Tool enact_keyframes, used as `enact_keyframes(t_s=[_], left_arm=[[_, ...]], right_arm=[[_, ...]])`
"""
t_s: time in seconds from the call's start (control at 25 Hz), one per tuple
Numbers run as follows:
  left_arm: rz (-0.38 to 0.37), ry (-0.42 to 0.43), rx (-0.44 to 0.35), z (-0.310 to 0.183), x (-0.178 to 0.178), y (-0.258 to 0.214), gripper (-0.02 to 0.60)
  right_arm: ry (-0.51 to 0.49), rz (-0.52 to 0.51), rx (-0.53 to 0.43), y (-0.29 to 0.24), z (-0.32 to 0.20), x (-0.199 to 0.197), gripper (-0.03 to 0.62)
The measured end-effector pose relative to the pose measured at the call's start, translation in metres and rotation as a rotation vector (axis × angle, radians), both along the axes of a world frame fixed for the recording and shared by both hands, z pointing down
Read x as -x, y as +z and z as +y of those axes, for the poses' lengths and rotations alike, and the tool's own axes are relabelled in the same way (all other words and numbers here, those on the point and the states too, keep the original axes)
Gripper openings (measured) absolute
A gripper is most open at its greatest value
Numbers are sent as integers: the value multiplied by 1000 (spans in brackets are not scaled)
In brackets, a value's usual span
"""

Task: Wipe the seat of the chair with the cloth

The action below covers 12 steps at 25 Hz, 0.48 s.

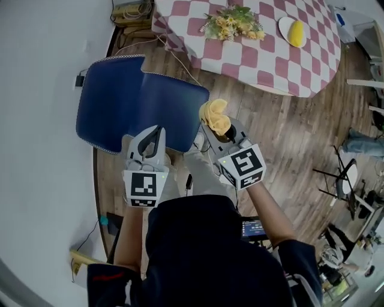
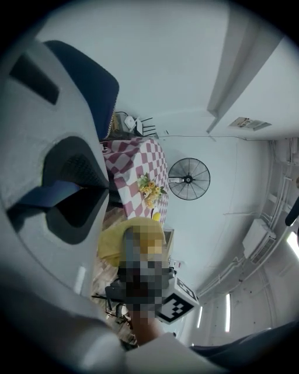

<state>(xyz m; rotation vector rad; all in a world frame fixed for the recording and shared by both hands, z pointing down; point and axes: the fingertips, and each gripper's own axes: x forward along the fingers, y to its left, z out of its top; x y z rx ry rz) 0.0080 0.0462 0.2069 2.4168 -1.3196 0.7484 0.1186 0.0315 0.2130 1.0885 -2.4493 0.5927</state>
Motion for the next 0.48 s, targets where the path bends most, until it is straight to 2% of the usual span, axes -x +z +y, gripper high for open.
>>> enact_keyframes(t_s=[0.24, 0.48], left_arm=[[30, -45, 128, 5, 6, 66, 18], [54, -37, 243, 13, 15, 141, 20]], right_arm=[[-3, 7, 109, 66, 1, 0, 51], [12, 19, 212, 131, 21, 11, 51]])
